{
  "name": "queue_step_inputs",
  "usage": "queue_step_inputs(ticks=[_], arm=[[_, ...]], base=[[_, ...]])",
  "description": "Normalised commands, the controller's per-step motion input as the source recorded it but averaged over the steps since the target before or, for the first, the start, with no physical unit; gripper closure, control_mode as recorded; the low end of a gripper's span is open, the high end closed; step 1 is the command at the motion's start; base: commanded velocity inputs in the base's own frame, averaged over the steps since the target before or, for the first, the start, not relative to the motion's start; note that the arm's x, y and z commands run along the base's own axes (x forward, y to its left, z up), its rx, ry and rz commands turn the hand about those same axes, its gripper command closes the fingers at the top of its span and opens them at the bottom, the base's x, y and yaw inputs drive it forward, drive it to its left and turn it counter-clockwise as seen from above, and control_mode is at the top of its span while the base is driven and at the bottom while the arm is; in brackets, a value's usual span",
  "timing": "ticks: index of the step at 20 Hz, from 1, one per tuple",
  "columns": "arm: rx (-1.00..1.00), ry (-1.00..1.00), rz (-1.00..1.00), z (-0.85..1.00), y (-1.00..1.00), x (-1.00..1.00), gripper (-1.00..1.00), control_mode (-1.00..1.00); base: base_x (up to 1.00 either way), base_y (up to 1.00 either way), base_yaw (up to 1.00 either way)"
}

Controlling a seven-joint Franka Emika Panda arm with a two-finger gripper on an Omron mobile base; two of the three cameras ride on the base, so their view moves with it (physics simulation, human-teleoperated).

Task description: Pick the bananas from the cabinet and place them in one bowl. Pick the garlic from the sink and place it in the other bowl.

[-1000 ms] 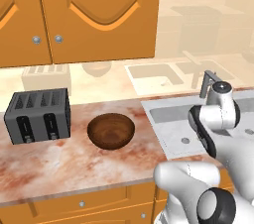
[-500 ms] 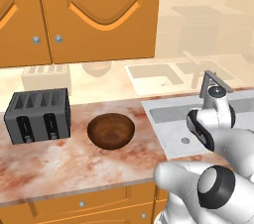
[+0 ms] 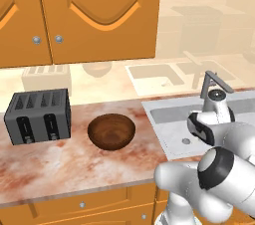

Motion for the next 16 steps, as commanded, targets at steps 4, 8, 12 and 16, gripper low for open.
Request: queue_step_inputs(ticks=[4, 8, 12, 16], arm=[[0.00, 0.00, 0.00, -0.11, -0.11, 0.11, -1.00, -1.00], [0.00, 0.00, 0.00, -0.20, -0.13, 0.13, -1.00, -1.00], [0.00, 0.00, 0.00, -0.30, -0.13, 0.16, -1.00, -1.00], [0.00, 0.00, 0.00, -0.35, -0.07, 0.20, -1.00, -1.00]], base=[[0.00, 0.00, 0.00], [0.00, 0.00, 0.00], [0.00, 0.00, 0.00], [0.00, 0.00, 0.00]])
